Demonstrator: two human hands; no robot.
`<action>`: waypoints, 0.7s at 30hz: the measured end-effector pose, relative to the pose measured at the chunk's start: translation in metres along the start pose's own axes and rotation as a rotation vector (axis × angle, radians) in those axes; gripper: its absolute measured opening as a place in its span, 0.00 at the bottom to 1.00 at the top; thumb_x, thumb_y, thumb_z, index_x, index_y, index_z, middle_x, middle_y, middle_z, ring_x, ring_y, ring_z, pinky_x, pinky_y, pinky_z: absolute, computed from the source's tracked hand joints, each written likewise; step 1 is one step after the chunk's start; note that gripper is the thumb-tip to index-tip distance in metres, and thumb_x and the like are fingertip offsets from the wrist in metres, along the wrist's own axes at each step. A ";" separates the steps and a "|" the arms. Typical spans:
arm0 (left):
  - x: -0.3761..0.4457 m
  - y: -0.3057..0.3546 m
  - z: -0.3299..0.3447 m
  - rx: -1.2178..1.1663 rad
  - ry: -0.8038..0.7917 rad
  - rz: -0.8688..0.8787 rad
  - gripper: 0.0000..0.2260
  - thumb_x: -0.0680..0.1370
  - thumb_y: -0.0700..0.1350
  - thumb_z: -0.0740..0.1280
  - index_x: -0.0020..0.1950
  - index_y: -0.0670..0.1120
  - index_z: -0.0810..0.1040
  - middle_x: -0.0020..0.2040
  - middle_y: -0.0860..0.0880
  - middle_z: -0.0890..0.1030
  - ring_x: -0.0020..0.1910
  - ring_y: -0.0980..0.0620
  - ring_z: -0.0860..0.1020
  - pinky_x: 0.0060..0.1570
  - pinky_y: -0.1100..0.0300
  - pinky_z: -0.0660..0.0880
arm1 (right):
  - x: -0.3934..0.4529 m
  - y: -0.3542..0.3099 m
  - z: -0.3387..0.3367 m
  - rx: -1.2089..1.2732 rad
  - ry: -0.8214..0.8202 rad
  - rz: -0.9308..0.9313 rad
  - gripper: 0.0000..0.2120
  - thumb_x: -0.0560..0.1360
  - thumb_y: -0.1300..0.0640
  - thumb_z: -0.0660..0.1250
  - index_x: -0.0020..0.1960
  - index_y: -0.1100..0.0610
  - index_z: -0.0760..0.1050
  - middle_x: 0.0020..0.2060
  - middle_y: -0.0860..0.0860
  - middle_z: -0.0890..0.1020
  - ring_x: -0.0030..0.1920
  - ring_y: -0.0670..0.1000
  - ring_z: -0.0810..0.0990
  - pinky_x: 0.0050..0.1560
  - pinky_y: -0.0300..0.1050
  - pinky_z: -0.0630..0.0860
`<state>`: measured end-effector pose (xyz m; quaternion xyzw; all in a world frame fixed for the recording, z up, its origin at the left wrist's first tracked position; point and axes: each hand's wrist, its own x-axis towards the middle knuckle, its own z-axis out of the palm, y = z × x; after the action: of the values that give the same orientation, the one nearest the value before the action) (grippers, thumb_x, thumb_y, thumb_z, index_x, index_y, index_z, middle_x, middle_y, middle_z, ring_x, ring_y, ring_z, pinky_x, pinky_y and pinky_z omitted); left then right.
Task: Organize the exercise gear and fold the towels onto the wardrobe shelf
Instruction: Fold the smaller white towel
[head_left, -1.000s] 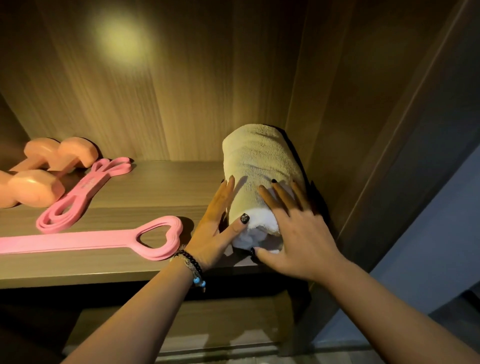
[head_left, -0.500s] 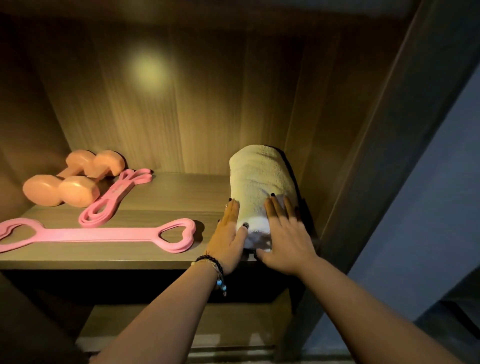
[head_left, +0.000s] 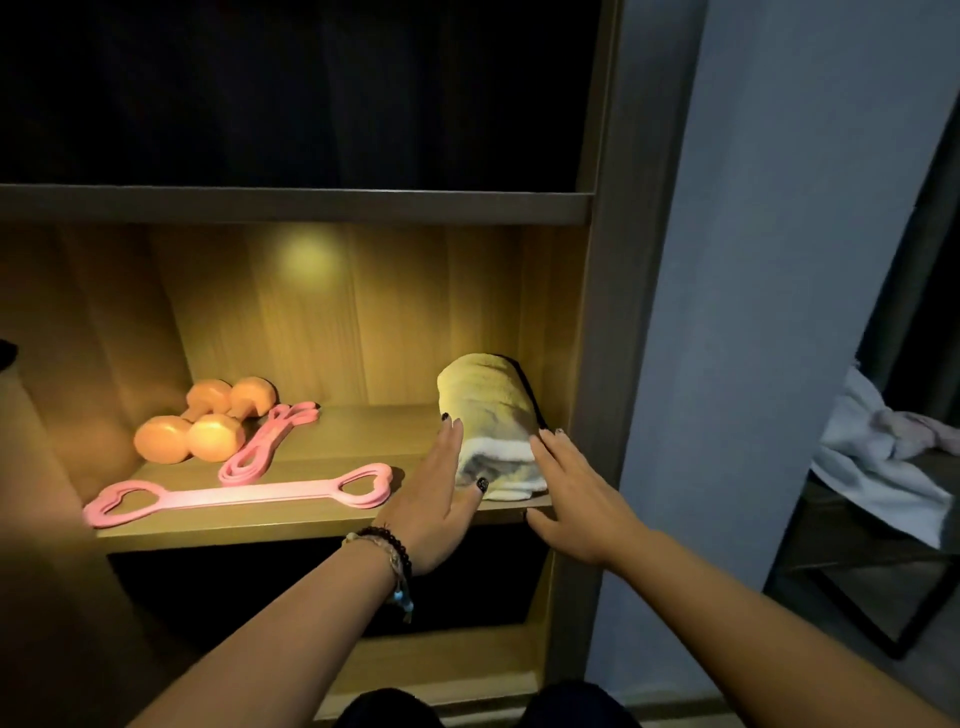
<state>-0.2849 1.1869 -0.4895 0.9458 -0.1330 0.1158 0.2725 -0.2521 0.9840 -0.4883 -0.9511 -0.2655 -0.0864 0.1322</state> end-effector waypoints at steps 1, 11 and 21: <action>-0.008 0.006 -0.005 0.059 -0.016 -0.011 0.32 0.82 0.54 0.55 0.78 0.50 0.38 0.78 0.54 0.36 0.77 0.58 0.45 0.75 0.55 0.52 | -0.012 -0.006 -0.004 -0.013 0.008 -0.016 0.39 0.78 0.46 0.61 0.79 0.55 0.42 0.78 0.51 0.44 0.77 0.51 0.40 0.76 0.47 0.48; -0.042 0.023 -0.028 0.331 -0.069 0.006 0.33 0.81 0.58 0.51 0.78 0.49 0.38 0.78 0.51 0.36 0.77 0.55 0.36 0.76 0.52 0.49 | -0.089 -0.030 -0.032 -0.095 -0.007 -0.058 0.39 0.79 0.41 0.58 0.78 0.52 0.38 0.78 0.46 0.42 0.76 0.45 0.35 0.72 0.39 0.37; 0.011 0.052 0.037 0.292 -0.235 0.205 0.31 0.82 0.58 0.52 0.79 0.49 0.40 0.79 0.51 0.40 0.77 0.57 0.39 0.73 0.63 0.42 | -0.085 0.031 -0.024 -0.073 -0.070 0.188 0.39 0.78 0.41 0.59 0.78 0.51 0.39 0.77 0.47 0.40 0.76 0.48 0.36 0.73 0.44 0.39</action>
<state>-0.2854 1.1219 -0.4915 0.9638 -0.2411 0.0499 0.1019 -0.3100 0.9104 -0.4916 -0.9785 -0.1760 -0.0498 0.0955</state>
